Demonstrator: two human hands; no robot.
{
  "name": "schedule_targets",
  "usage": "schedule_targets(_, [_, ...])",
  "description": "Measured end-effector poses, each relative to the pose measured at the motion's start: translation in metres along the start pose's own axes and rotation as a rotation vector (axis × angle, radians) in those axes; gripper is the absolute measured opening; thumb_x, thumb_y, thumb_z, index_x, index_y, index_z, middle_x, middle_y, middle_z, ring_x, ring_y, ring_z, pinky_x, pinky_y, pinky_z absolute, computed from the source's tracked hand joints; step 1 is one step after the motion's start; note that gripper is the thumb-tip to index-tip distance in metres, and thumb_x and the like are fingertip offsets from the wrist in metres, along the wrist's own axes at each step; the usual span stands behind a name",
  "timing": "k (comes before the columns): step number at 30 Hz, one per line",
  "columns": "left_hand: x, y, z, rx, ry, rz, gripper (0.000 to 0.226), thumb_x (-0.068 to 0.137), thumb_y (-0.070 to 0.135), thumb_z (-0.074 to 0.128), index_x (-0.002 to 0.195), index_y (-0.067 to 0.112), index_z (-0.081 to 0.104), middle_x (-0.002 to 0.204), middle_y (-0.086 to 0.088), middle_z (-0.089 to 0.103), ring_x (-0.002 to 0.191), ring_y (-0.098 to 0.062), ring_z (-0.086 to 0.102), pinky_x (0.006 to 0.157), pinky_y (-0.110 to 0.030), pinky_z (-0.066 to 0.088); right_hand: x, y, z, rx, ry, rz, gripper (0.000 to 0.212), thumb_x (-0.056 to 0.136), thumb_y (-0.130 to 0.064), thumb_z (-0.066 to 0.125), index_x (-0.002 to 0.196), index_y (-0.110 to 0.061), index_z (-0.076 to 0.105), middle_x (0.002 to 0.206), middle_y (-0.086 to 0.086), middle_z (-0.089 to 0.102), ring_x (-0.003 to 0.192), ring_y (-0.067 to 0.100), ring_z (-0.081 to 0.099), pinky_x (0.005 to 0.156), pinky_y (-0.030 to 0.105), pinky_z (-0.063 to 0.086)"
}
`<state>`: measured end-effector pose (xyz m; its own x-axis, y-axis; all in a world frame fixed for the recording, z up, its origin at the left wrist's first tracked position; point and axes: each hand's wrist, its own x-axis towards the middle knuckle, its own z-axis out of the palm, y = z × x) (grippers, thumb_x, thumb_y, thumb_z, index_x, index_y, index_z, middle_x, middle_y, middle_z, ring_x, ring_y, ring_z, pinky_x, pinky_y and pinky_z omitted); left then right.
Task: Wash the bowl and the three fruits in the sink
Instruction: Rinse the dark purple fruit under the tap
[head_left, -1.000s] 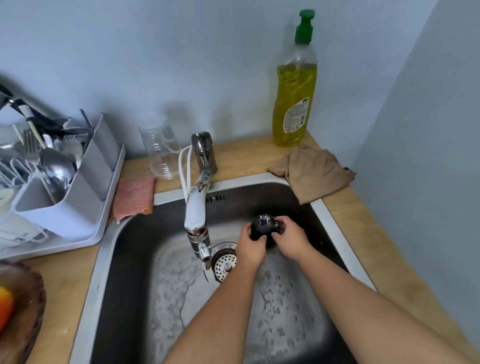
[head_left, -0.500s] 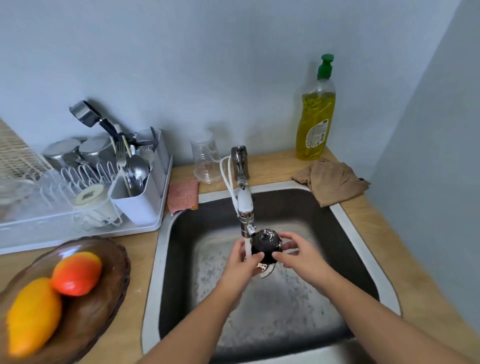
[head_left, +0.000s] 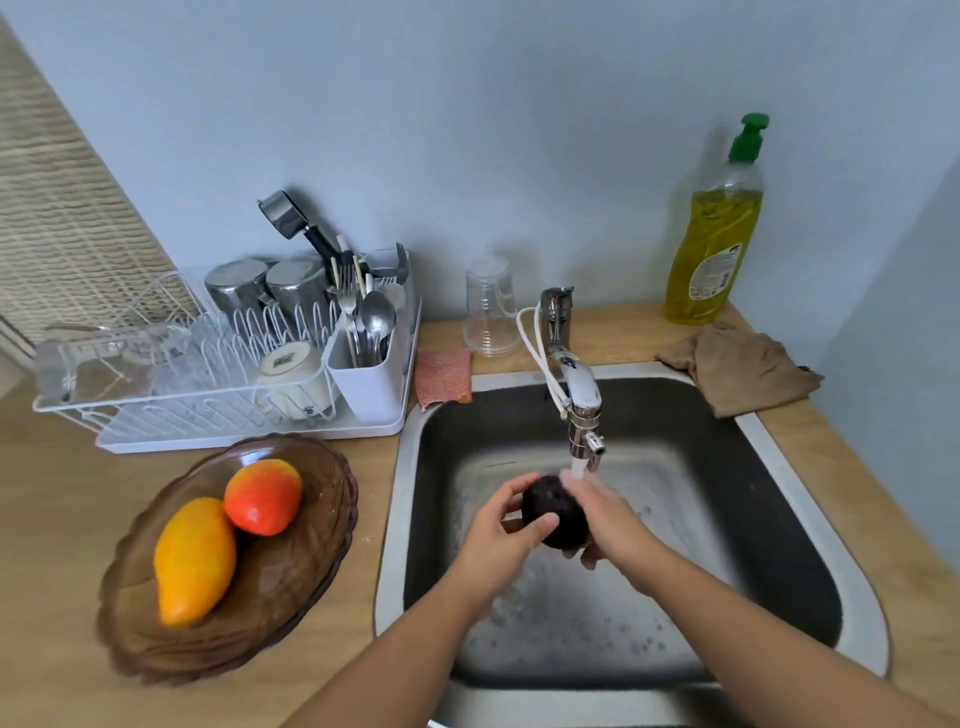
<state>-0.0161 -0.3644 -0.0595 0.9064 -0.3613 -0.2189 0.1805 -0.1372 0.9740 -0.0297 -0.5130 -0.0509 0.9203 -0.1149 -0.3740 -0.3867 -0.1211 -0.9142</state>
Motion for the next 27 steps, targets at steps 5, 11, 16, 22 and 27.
schedule_targets(5, [0.011, 0.002, 0.006, -0.002, -0.013, 0.021, 0.036, 0.092, 0.019, 0.062, 0.122, 0.037, 0.056, 0.118, 0.006, 0.063, 0.110, -0.014, 0.062, 0.091, -0.027, 0.053, -0.001, 0.001, 0.005, 0.016, 0.185, -0.112, 0.018, 0.098, -0.027, 0.042, 0.092, -0.025, 0.058, 0.082, 0.010, 0.060, 0.057, 0.020, 0.054, 0.037, 0.020, 0.039])
schedule_targets(11, [0.020, -0.002, 0.023, -0.013, 0.000, 0.017, 0.030, 0.095, 0.019, 0.056, 0.119, 0.036, 0.058, 0.116, 0.003, 0.064, 0.100, -0.010, 0.063, 0.081, -0.022, 0.055, 0.006, 0.004, -0.011, -0.119, 0.122, -0.090, 0.027, 0.101, -0.030, 0.031, 0.098, -0.023, 0.057, 0.088, 0.012, 0.062, 0.062, 0.022, 0.059, 0.045, 0.027, 0.044])
schedule_targets(16, [0.030, 0.008, 0.028, 0.207, -0.045, -0.090, 0.025, 0.102, 0.043, 0.027, 0.111, 0.037, 0.050, 0.100, -0.005, 0.065, 0.076, -0.018, 0.064, 0.053, -0.025, 0.050, -0.001, 0.020, -0.001, -0.575, 0.153, -0.420, 0.034, 0.101, -0.034, 0.023, 0.116, -0.027, 0.052, 0.106, -0.012, 0.055, 0.101, 0.008, 0.050, 0.085, 0.026, 0.039])
schedule_targets(22, [0.029, -0.003, 0.040, 0.438, -0.032, 0.148, 0.025, 0.098, 0.037, 0.038, 0.120, 0.028, 0.046, 0.110, 0.002, 0.057, 0.097, -0.015, 0.054, 0.084, -0.032, 0.046, 0.013, 0.018, -0.006, -0.064, 0.261, 0.018, 0.041, 0.098, -0.040, 0.026, 0.093, -0.018, 0.060, 0.075, 0.008, 0.061, 0.055, 0.020, 0.055, 0.045, 0.025, 0.041])
schedule_targets(27, [0.034, 0.000, 0.042, 0.029, 0.066, -0.174, 0.033, 0.100, 0.043, 0.031, 0.103, 0.020, 0.054, 0.080, -0.003, 0.055, 0.061, -0.015, 0.050, 0.056, -0.029, 0.043, -0.005, 0.018, -0.003, -0.309, 0.302, -0.276, 0.020, 0.099, -0.035, 0.036, 0.094, -0.026, 0.053, 0.084, 0.000, 0.062, 0.070, 0.014, 0.059, 0.060, 0.028, 0.045])
